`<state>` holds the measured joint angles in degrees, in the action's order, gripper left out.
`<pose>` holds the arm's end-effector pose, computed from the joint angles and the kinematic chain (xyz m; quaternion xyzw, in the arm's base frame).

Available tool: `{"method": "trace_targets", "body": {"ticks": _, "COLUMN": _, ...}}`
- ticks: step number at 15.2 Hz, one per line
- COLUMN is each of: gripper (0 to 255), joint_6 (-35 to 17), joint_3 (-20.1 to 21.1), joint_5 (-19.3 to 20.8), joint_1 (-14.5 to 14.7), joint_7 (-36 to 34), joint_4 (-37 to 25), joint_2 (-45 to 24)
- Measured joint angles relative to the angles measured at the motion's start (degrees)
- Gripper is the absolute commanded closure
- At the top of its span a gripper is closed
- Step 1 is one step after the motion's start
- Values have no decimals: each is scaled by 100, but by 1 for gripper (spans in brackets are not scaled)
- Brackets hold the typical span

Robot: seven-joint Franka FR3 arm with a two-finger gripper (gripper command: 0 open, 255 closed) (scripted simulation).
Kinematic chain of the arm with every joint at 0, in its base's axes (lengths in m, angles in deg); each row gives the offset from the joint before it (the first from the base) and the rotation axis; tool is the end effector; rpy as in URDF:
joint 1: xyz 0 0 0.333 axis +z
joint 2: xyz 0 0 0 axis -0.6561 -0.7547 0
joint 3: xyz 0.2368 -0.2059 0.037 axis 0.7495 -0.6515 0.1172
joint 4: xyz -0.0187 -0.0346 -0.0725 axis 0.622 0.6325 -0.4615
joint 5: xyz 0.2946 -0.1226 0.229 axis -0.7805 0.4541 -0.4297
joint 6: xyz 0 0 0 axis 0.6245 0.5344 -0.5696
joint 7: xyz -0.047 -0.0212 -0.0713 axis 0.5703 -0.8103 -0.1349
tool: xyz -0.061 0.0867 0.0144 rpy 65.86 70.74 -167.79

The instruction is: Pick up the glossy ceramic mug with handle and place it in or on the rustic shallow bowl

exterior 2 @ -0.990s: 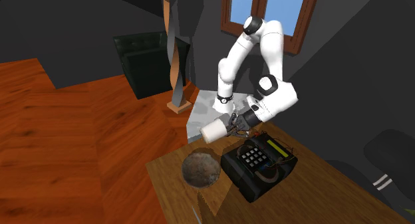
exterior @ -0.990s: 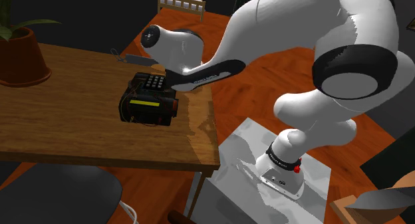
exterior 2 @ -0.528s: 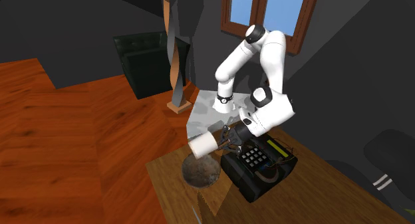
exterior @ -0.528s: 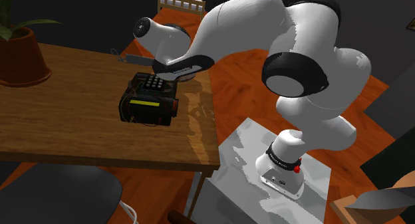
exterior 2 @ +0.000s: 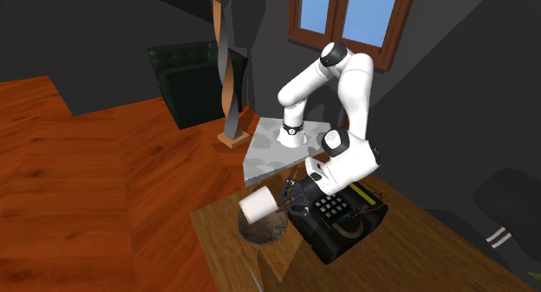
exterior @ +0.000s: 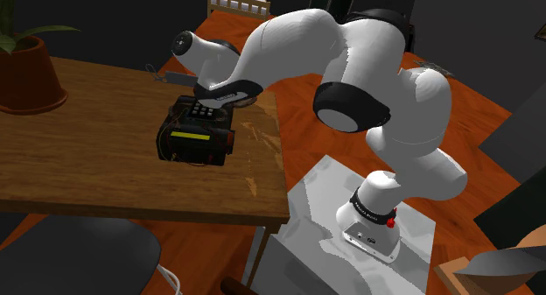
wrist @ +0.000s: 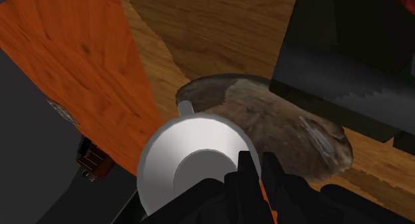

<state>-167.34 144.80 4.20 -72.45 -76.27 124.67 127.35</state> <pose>0.6355 0.1182 0.3239 0.8591 -0.3070 0.2146 0.3489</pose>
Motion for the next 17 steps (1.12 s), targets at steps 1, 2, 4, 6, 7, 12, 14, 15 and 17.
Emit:
{"method": "trace_targets", "body": {"ticks": 1, "gripper": 255, "joint_6": -40, "joint_3": 30, "joint_5": -15, "joint_1": -11, "joint_7": -29, "joint_4": 19, "joint_2": 37}}
{"method": "trace_targets", "body": {"ticks": 2, "gripper": 255, "joint_6": -74, "joint_3": 73, "joint_5": -40, "joint_1": -49, "joint_7": -49, "joint_4": 9, "joint_2": 87}}
{"method": "trace_targets", "body": {"ticks": 4, "gripper": 255, "joint_6": -134, "joint_3": 115, "joint_5": -60, "joint_1": -72, "joint_7": -85, "joint_4": 35, "joint_2": 139}}
{"method": "trace_targets", "body": {"ticks": 6, "gripper": 255, "joint_6": -162, "joint_3": 127, "joint_5": -66, "joint_1": -82, "joint_7": -95, "joint_4": 49, "joint_2": 155}}
{"method": "trace_targets", "body": {"ticks": 7, "gripper": 255, "joint_6": -165, "joint_3": 130, "joint_5": -67, "joint_1": -86, "joint_7": -97, "joint_4": 49, "joint_2": 159}}
{"method": "trace_targets", "body": {"ticks": 12, "gripper": 0, "joint_6": -168, "joint_3": 129, "joint_5": -67, "joint_1": -89, "joint_7": -99, "joint_4": 50, "joint_2": 162}}
{"method": "trace_targets", "body": {"ticks": 14, "gripper": 0, "joint_6": -164, "joint_3": 112, "joint_5": -62, "joint_1": -97, "joint_7": -102, "joint_4": 63, "joint_2": 159}}
{"method": "trace_targets", "body": {"ticks": 15, "gripper": 0, "joint_6": -170, "joint_3": 109, "joint_5": -62, "joint_1": -100, "joint_7": -104, "joint_4": 69, "joint_2": 159}}
{"method": "trace_targets", "body": {"ticks": 17, "gripper": 0, "joint_6": -89, "joint_3": 88, "joint_5": -55, "joint_1": -38, "joint_7": -114, "joint_4": 41, "joint_2": 130}}
